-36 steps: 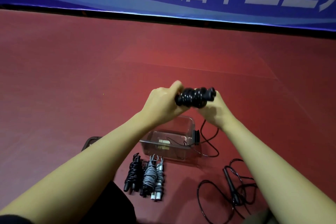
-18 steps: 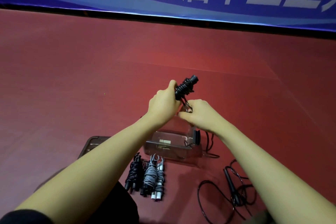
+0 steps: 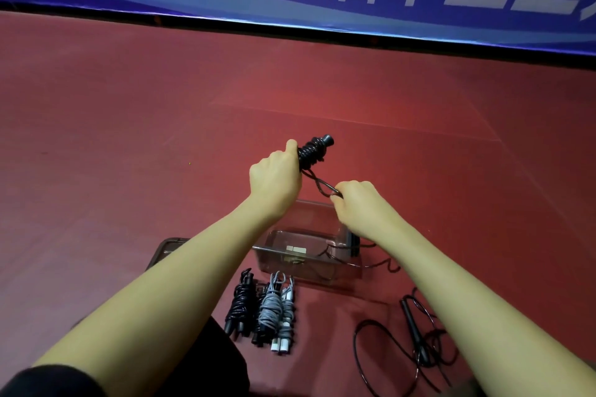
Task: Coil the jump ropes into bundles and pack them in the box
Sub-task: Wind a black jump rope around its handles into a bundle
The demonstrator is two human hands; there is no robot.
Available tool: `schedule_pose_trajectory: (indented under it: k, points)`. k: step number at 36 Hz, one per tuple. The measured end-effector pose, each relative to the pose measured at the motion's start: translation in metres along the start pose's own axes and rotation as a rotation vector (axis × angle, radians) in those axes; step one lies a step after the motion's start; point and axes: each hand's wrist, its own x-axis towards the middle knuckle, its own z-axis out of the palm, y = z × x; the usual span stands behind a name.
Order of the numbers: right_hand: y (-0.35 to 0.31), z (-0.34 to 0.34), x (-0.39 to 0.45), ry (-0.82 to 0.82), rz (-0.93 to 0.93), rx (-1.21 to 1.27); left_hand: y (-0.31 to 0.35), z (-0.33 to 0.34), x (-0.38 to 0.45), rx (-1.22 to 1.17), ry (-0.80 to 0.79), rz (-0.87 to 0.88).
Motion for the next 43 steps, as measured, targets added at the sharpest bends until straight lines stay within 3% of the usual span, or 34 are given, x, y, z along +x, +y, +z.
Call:
schedule_pose_trajectory:
  k: [6, 11, 15, 18, 22, 28, 33, 36, 40, 43]
  points:
    - [-0.013, -0.015, -0.008, -0.080, -0.173, -0.040, -0.002, 0.009, -0.002, 0.159, -0.052, 0.054]
    - [-0.010, -0.026, -0.011, 0.113, -0.370, -0.260, 0.000, 0.014, -0.004, 0.279, -0.129, 0.203]
    - [-0.002, -0.023, -0.008, 0.298, -0.465, -0.314, 0.000, 0.014, -0.004, 0.257, -0.124, 0.427]
    - [0.000, -0.019, -0.006, 0.309, -0.438, -0.307, -0.005, 0.013, -0.002, 0.247, 0.024, 0.547]
    - [0.000, -0.025, -0.006, 0.335, -0.354, -0.125, -0.011, 0.008, 0.004, 0.270, 0.263, 0.509]
    - [0.002, -0.024, -0.006, 0.306, -0.246, 0.033, -0.001, 0.004, -0.005, 0.204, 0.102, 0.457]
    - [0.009, -0.022, 0.001, 0.380, -0.164, 0.419, -0.009, 0.012, 0.000, 0.084, 0.075, 0.661]
    - [0.009, -0.025, 0.000, 0.344, -0.139, 0.569, -0.011, 0.005, -0.002, 0.066, 0.055, 0.771]
    - [0.017, -0.025, 0.004, 0.240, -0.125, 0.612, -0.015, 0.005, -0.002, -0.060, 0.107, 0.951]
    - [0.020, -0.025, 0.003, 0.200, -0.134, 0.664, -0.013, 0.006, -0.009, -0.182, 0.182, 0.952]
